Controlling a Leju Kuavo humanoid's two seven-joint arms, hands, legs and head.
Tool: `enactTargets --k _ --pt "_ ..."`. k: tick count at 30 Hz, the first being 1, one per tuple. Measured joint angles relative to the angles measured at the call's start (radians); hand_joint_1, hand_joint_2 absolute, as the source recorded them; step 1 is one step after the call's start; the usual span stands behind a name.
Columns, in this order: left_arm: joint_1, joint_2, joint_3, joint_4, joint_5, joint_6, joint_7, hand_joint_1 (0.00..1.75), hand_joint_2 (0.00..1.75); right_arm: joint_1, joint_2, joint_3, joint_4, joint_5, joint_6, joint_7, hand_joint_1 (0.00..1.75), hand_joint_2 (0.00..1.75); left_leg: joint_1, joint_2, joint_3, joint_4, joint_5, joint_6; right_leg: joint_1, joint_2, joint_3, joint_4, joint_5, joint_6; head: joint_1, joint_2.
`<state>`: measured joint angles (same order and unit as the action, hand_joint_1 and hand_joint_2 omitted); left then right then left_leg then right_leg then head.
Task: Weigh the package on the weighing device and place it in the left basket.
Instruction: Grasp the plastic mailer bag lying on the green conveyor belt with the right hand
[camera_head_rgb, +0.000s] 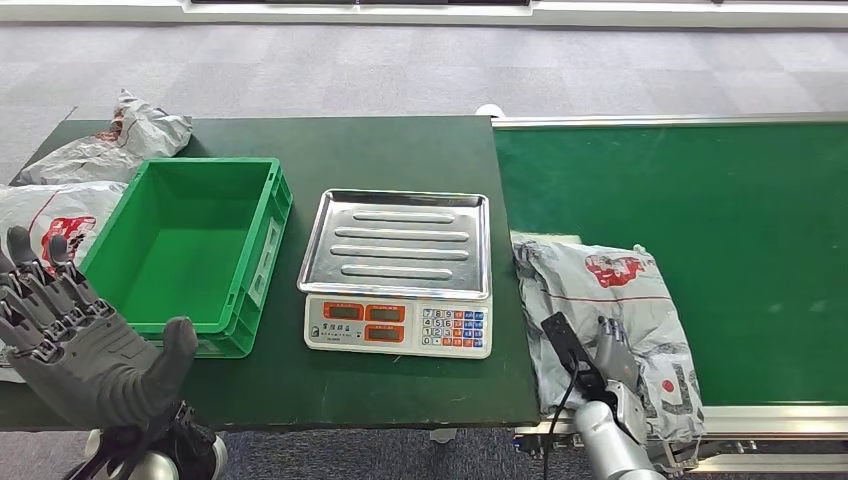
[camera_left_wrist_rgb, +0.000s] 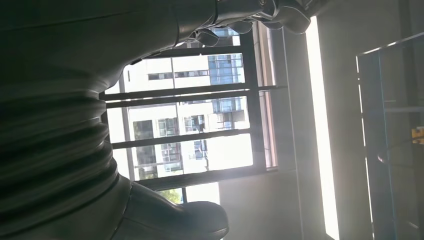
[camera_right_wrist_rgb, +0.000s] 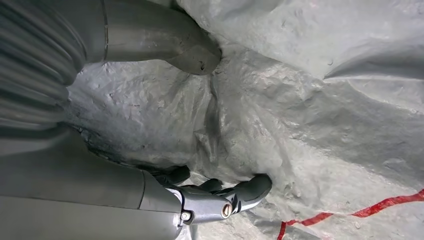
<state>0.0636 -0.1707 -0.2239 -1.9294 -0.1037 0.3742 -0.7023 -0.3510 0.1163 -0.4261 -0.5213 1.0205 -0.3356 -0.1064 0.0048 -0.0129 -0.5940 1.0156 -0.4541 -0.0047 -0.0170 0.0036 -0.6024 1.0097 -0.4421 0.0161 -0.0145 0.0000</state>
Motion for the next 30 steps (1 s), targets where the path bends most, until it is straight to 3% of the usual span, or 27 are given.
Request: enactTargets --k 3,5,9,30 --pt "-0.007 0.0 0.0 0.006 0.0 0.0 0.0 0.0 1.75 -0.016 -0.001 0.008 0.025 0.02 0.054 0.021 0.89 1.75 0.0 0.002 0.003 0.0 -0.001 0.0 0.0 0.001 0.002 -0.001 0.0 0.0 0.0 0.0" --pt "-0.014 0.0 0.0 0.01 0.0 0.0 0.0 0.0 1.75 -0.028 -0.003 0.017 0.039 0.028 0.091 0.022 0.89 1.75 0.0 0.004 0.007 0.0 -0.002 0.0 0.0 0.003 0.004 -0.001 -0.001 0.001 0.0 0.0" --pt "-0.021 0.0 0.0 0.018 0.0 0.0 0.0 0.0 1.75 -0.039 -0.008 0.026 0.055 0.033 0.107 0.018 1.75 1.75 0.0 0.006 0.01 0.0 -0.002 0.001 0.0 0.004 0.008 -0.002 -0.001 0.001 0.0 0.0" --pt "-0.028 0.0 0.0 0.022 0.001 0.021 0.0 0.0 1.75 -0.063 -0.015 0.049 0.072 0.034 0.092 -0.013 1.75 1.75 0.0 0.006 0.012 0.0 -0.004 0.0 0.002 0.004 0.012 -0.003 -0.002 0.0 0.0 0.0"
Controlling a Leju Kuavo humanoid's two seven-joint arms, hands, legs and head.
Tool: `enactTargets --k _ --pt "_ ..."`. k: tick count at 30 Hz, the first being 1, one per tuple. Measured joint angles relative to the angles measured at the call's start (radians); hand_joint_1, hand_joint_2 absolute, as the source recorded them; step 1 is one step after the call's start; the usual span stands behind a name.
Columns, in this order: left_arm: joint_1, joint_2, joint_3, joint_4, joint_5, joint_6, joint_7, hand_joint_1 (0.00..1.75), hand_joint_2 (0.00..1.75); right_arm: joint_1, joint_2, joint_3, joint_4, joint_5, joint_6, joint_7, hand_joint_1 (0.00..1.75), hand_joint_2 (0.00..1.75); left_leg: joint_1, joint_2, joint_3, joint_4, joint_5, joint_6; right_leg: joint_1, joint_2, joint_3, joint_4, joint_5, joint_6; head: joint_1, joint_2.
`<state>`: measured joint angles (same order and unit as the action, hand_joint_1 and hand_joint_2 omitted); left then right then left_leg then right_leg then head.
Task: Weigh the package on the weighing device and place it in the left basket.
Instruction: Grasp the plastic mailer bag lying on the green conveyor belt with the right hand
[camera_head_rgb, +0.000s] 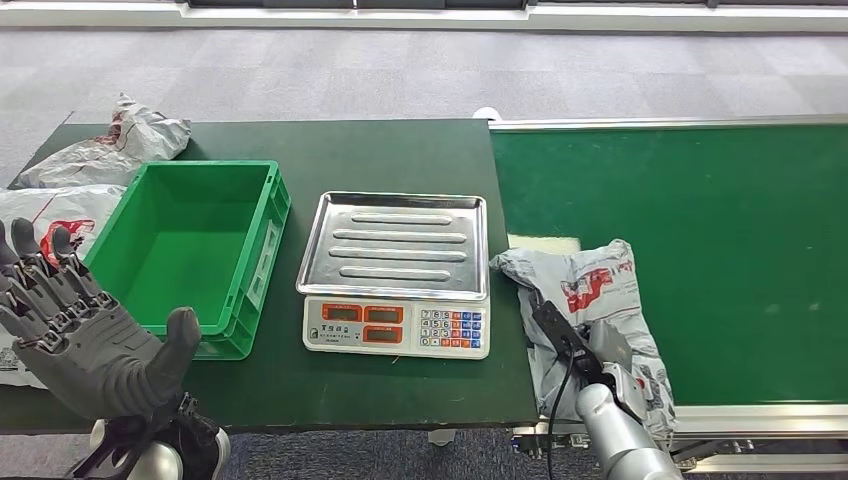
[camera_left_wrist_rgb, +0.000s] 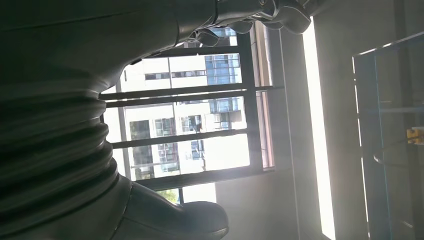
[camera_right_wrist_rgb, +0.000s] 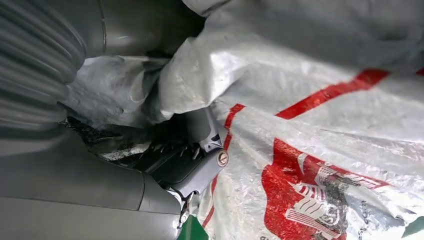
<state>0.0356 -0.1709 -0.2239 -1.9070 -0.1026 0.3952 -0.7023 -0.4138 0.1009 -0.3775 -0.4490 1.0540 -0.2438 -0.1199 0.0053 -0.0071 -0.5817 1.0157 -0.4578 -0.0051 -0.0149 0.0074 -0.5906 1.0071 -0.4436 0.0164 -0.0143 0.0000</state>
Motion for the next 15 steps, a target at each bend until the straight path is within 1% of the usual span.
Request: enactTargets --k 4,10,15 --pt "0.0 0.0 0.0 0.0 0.0 0.003 0.0 0.0 1.75 -0.001 0.0 0.003 0.002 0.0 -0.004 -0.014 1.75 1.75 0.0 0.0 0.0 0.0 0.0 0.0 0.0 0.0 0.0 0.0 0.0 0.0 0.0 0.0" --pt "0.001 0.002 0.0 -0.004 0.0 0.021 0.0 0.0 1.75 0.0 0.007 0.013 0.003 -0.015 -0.02 -0.107 1.75 1.75 0.0 0.0 -0.002 0.0 0.0 0.0 0.0 0.0 -0.002 0.0 0.0 0.0 0.0 0.0" --pt "0.001 0.003 0.0 -0.006 0.0 0.023 0.0 0.0 1.75 0.001 0.012 0.02 0.003 -0.018 -0.021 -0.114 1.75 1.75 0.0 0.0 -0.003 0.0 -0.001 0.0 0.0 0.0 -0.003 0.0 0.0 0.0 0.0 0.0"
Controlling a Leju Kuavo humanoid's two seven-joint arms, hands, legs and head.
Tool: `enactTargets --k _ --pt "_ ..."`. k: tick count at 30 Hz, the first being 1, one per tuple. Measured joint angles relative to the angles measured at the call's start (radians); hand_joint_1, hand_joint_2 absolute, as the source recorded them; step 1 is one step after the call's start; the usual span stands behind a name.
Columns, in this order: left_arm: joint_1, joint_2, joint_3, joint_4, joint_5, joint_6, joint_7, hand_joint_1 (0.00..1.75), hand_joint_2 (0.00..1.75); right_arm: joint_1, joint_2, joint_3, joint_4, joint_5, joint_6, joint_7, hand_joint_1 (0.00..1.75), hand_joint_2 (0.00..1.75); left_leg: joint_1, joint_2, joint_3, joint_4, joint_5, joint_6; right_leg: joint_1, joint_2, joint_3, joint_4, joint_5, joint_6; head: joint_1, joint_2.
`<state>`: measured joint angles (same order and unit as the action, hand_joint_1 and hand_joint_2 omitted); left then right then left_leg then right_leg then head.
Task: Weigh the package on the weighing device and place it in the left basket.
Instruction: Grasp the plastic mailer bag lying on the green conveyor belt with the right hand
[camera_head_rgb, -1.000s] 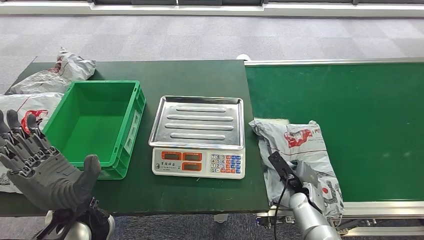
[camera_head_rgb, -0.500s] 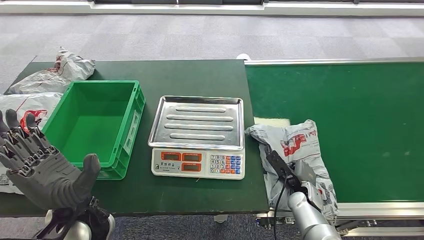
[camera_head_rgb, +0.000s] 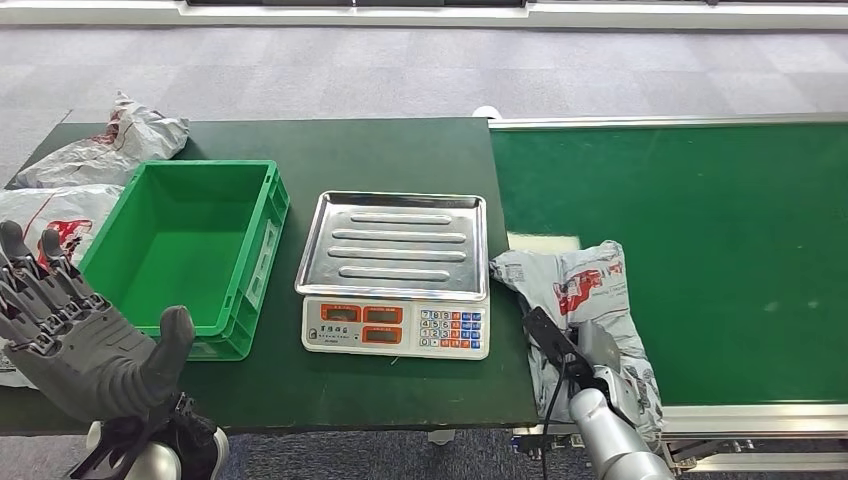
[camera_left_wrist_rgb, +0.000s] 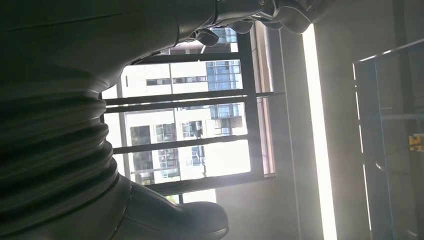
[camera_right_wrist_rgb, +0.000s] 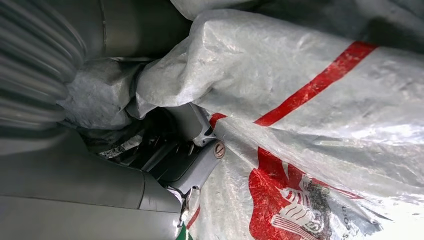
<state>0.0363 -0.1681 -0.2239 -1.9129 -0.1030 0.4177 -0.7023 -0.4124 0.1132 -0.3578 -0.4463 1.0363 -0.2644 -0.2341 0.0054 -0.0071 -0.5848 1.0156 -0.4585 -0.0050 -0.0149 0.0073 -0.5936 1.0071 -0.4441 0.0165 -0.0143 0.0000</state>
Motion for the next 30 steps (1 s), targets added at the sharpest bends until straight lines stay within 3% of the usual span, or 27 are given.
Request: enactTargets --k 8,30 --pt "0.001 0.003 0.0 -0.004 0.0 0.012 0.0 0.0 1.75 0.005 0.008 0.005 -0.015 -0.013 -0.007 -0.037 1.75 1.75 0.0 0.0 -0.002 0.0 0.0 0.0 0.0 0.0 -0.002 0.0 0.0 0.0 0.0 0.0" --pt "0.001 0.005 0.0 -0.008 0.004 0.013 0.0 0.0 1.75 0.028 0.014 0.026 -0.065 -0.031 0.002 -0.034 1.75 1.75 0.0 0.0 -0.005 0.0 0.0 0.0 0.0 0.0 -0.005 0.0 0.0 0.0 0.0 0.0"
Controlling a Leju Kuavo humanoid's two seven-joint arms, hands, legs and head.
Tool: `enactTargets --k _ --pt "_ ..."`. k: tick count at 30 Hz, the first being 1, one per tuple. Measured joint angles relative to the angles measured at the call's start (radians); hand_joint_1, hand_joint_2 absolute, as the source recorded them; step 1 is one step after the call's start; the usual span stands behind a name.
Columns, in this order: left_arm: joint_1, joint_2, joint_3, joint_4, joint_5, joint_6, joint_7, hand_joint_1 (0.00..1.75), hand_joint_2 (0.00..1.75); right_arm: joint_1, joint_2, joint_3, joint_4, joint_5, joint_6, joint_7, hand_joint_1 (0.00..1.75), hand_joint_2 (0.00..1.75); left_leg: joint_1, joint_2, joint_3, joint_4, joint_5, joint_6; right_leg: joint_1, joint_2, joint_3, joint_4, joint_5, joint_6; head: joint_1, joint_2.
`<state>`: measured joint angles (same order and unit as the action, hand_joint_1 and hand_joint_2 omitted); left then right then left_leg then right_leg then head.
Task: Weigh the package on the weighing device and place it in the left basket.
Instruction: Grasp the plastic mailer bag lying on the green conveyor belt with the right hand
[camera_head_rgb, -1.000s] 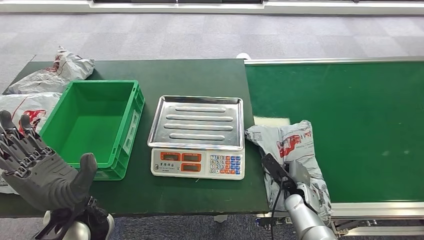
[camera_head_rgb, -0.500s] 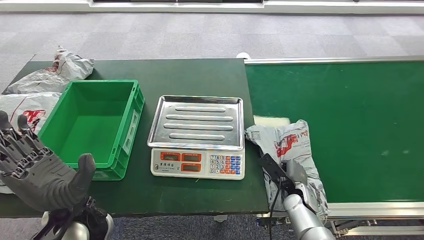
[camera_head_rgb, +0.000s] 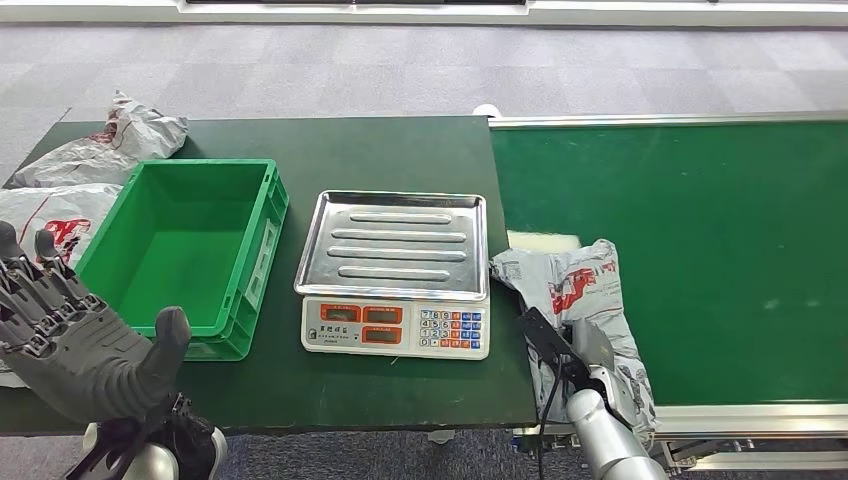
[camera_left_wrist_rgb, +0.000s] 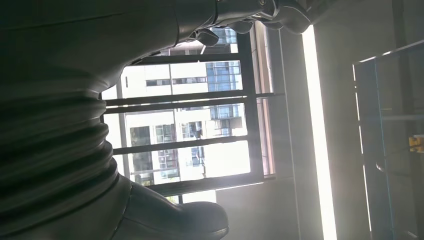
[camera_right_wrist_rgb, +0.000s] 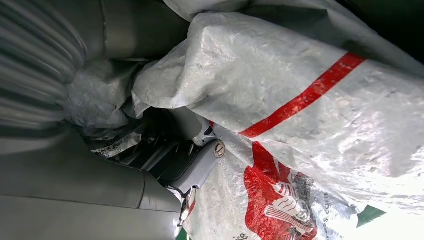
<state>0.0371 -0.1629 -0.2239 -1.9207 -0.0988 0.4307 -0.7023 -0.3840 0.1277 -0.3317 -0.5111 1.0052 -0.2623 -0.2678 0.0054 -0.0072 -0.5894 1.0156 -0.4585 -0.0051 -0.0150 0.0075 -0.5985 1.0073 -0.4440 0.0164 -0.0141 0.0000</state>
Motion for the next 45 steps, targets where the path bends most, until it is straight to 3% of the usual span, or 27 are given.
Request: enactTargets --k 36,38,40,42,45 --pt "-0.001 0.0 0.0 0.01 0.007 -0.014 0.0 0.0 1.75 0.036 0.007 0.005 -0.056 -0.042 -0.017 -0.014 1.75 1.75 0.0 0.0 -0.002 0.0 0.0 0.0 0.0 0.0 -0.002 0.0 0.0 0.0 0.0 0.0" --pt "0.003 -0.001 0.0 0.012 0.005 0.0 0.0 0.0 1.75 0.077 0.036 -0.009 -0.157 -0.107 -0.119 -0.104 1.75 1.75 0.0 -0.001 -0.004 0.0 0.0 0.0 -0.001 -0.001 -0.003 0.001 0.0 0.0 0.0 0.0" --pt "0.011 -0.002 -0.002 0.013 0.002 0.026 0.0 0.0 1.75 0.134 0.085 -0.021 -0.399 -0.136 -0.292 -0.203 1.75 1.75 -0.001 -0.004 -0.008 0.0 0.001 -0.001 -0.002 -0.002 -0.007 0.002 0.0 0.0 0.0 0.0" --pt "0.016 -0.002 -0.005 0.014 -0.001 0.045 0.0 0.0 1.75 0.155 0.116 -0.015 -0.639 -0.109 -0.402 -0.192 1.75 1.75 -0.001 -0.004 -0.009 0.0 0.002 -0.001 -0.002 -0.003 -0.009 0.003 0.0 -0.001 -0.001 0.0" --pt "0.02 -0.002 -0.007 0.014 -0.002 0.056 0.0 0.0 1.75 0.165 0.133 -0.008 -0.856 -0.105 -0.435 -0.145 1.75 1.75 0.0 -0.005 -0.007 0.0 0.001 -0.001 -0.001 -0.003 -0.006 0.002 -0.001 -0.001 0.0 0.0"
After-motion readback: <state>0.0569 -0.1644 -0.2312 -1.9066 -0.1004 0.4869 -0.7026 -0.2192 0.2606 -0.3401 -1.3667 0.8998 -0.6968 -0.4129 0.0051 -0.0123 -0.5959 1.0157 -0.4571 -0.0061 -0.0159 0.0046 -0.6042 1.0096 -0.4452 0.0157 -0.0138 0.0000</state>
